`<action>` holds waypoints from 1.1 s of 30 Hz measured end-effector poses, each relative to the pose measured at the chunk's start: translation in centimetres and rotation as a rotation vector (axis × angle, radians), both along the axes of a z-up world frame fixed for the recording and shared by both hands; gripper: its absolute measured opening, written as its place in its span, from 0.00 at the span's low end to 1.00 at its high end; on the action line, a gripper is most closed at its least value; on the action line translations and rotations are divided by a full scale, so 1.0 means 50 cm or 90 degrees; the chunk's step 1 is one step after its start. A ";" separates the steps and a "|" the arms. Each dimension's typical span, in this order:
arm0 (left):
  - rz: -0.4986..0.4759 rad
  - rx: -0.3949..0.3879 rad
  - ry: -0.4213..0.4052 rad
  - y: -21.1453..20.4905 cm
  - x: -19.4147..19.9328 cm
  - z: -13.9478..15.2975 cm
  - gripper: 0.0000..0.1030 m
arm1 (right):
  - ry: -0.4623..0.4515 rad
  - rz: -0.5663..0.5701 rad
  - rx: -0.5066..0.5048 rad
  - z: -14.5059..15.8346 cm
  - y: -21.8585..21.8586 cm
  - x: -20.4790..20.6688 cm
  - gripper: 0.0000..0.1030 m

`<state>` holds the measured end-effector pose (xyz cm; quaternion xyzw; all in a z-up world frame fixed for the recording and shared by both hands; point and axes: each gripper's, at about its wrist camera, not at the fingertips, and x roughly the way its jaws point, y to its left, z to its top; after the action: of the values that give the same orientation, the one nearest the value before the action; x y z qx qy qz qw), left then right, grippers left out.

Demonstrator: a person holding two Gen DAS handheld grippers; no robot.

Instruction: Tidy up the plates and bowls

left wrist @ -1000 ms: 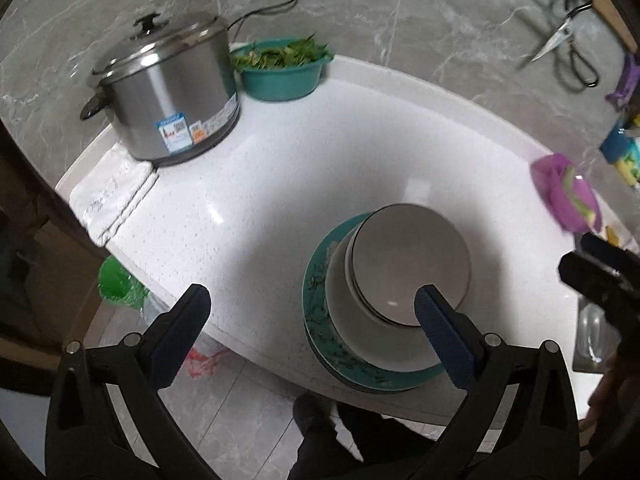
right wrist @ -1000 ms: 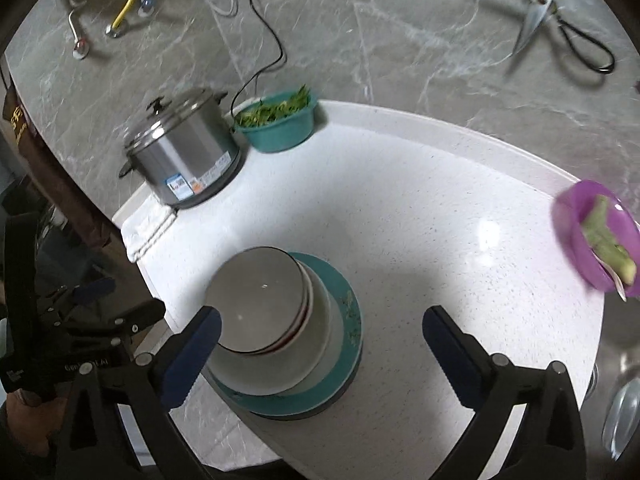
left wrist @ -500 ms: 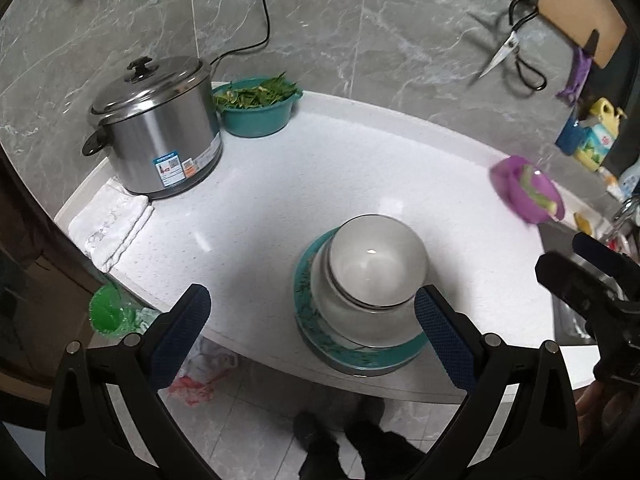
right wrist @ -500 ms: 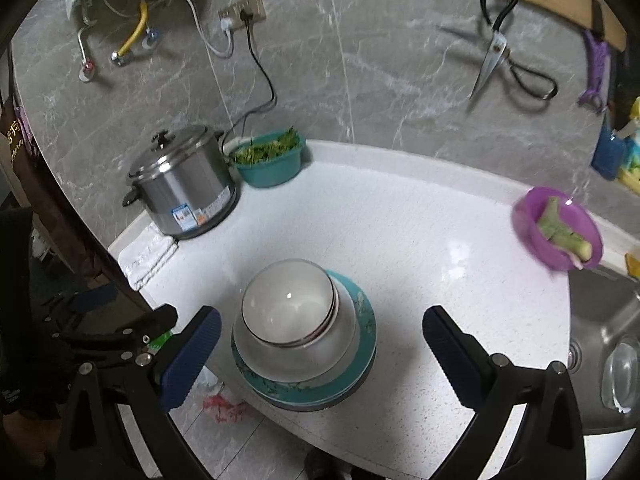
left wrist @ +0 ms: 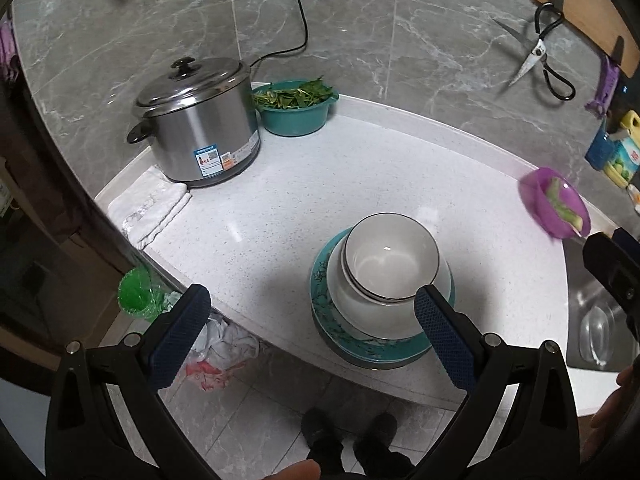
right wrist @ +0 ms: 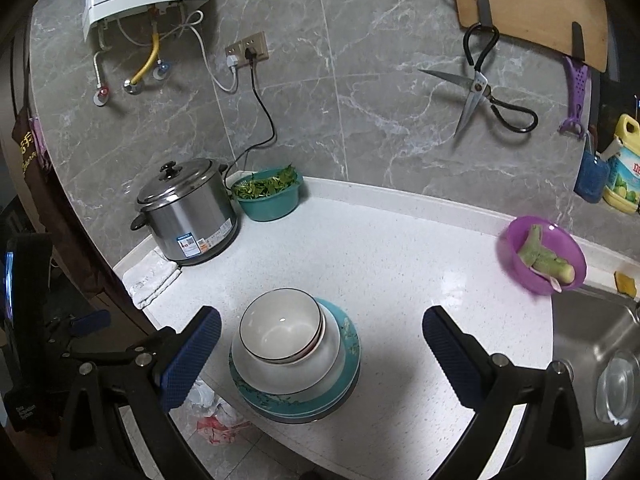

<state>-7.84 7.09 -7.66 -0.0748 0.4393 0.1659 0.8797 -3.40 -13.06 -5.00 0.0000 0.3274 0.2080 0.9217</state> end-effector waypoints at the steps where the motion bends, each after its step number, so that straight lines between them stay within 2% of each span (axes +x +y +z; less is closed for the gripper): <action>1: 0.006 0.001 0.001 -0.008 -0.001 0.001 1.00 | 0.000 0.004 -0.001 0.001 -0.003 0.002 1.00; 16: 0.025 0.005 0.002 -0.070 0.031 0.012 1.00 | 0.011 0.016 -0.009 -0.005 -0.057 0.042 1.00; 33: 0.037 0.002 0.005 -0.061 0.050 0.010 1.00 | 0.024 0.033 -0.021 -0.019 -0.051 0.062 1.00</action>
<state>-5.35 4.05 -7.17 -0.0853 0.4404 0.1924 0.8728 -0.28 -15.59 -5.95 -0.0195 0.3478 0.2263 0.9096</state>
